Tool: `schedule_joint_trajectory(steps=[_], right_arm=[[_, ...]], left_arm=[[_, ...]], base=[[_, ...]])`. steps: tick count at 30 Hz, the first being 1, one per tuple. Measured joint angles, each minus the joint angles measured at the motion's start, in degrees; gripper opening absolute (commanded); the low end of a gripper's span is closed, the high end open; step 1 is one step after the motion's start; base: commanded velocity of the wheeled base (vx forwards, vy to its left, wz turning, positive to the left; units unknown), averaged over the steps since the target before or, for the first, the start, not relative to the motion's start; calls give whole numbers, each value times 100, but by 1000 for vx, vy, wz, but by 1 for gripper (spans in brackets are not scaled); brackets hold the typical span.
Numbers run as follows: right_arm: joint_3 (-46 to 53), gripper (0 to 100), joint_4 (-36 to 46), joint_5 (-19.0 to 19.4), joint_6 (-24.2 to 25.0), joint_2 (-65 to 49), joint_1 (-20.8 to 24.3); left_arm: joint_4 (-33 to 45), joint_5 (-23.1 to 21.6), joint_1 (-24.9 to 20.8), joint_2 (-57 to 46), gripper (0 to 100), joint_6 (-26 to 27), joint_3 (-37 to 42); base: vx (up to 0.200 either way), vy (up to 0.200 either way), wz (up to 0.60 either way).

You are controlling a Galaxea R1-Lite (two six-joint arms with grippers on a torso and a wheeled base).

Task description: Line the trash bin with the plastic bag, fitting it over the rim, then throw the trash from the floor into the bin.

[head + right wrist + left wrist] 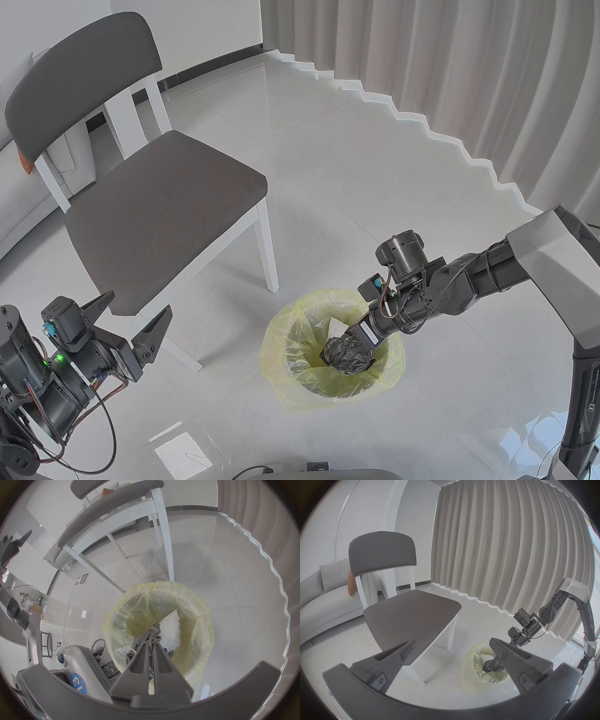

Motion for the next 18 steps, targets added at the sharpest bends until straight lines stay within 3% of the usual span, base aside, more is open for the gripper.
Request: schedule_joint_trajectory(steps=[11,12,18], right_arm=[[60,0,-46,-18,-20,-72,-24],[79,100,-62,-21,-30,-74,-20],[156,100,-110,-55,-11,-91,-15]], left_arm=[[-7,7,-22,2,100,-12,60],[-9,7,-20,2,100,-12,62],[-49,5,-38,9,100,-11,68]], base=[[0,0,0],[0,0,0],[0,0,0]])
